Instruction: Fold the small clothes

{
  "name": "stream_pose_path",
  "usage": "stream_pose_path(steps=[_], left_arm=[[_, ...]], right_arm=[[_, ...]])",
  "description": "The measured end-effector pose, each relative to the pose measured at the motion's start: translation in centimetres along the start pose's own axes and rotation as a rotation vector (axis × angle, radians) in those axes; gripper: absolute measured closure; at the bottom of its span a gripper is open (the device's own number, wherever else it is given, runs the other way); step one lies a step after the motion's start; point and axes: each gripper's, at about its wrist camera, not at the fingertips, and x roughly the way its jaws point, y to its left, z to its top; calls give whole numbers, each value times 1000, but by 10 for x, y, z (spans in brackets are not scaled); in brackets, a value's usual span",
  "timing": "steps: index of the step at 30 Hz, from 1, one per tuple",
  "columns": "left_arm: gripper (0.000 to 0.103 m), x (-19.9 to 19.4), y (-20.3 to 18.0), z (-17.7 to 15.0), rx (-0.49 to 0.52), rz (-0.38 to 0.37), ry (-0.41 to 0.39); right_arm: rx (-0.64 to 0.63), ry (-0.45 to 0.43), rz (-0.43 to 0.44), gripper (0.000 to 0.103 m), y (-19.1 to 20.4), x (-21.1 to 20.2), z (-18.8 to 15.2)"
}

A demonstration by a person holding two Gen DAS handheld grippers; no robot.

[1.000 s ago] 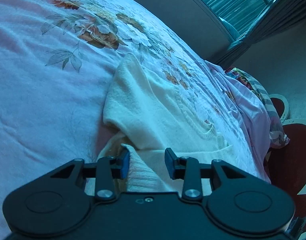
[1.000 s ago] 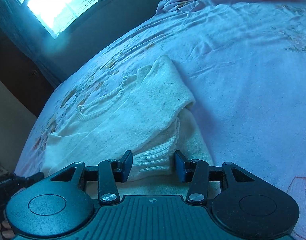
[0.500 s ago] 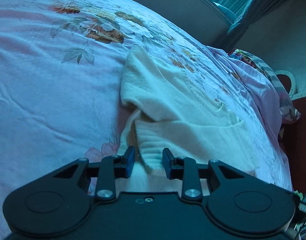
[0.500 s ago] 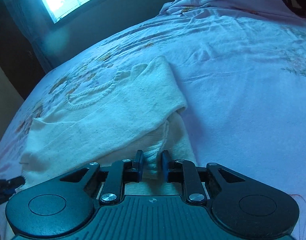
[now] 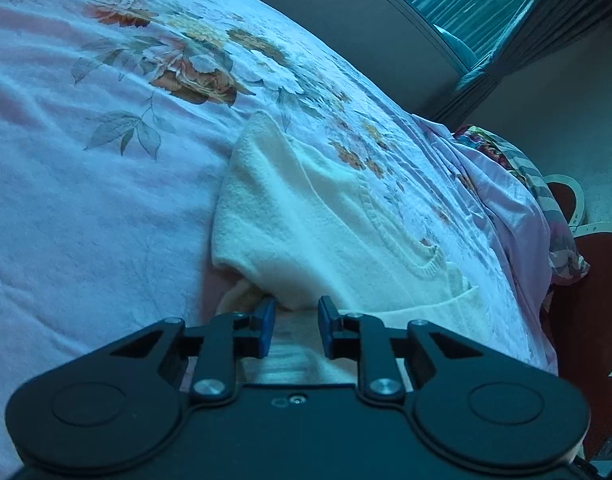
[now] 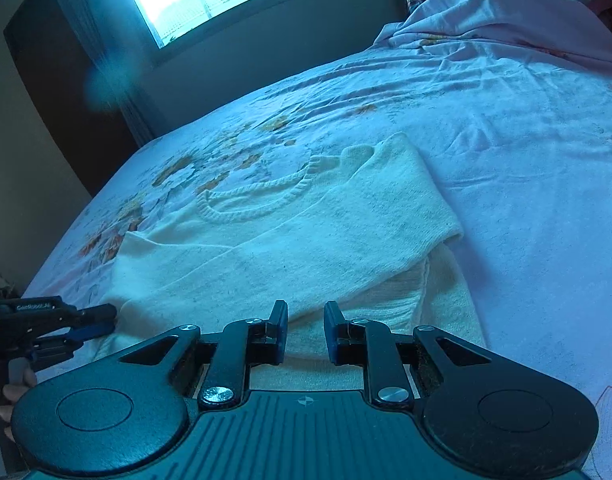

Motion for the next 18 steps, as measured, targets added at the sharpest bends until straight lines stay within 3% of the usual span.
stream_pose_path(steps=[2, 4, 7, 13, 14, 18], left_arm=[[85, -4, 12, 2, -24, 92, -63], [83, -9, 29, 2, -85, 104, -69], [84, -21, 28, -2, -24, 122, -48], [79, -61, 2, -11, 12, 53, -67], [74, -61, -7, -14, 27, 44, -58], [72, -47, -30, -30, 97, 32, -18]], right_arm=[[-7, 16, -14, 84, -1, 4, -3], [2, 31, -20, 84, -8, 5, -7], [12, 47, -26, 84, -16, 6, -10], [-13, -12, -40, 84, -12, -7, 1], [18, -14, -51, 84, -19, -7, 3], [98, -10, -81, 84, -45, -6, 8]])
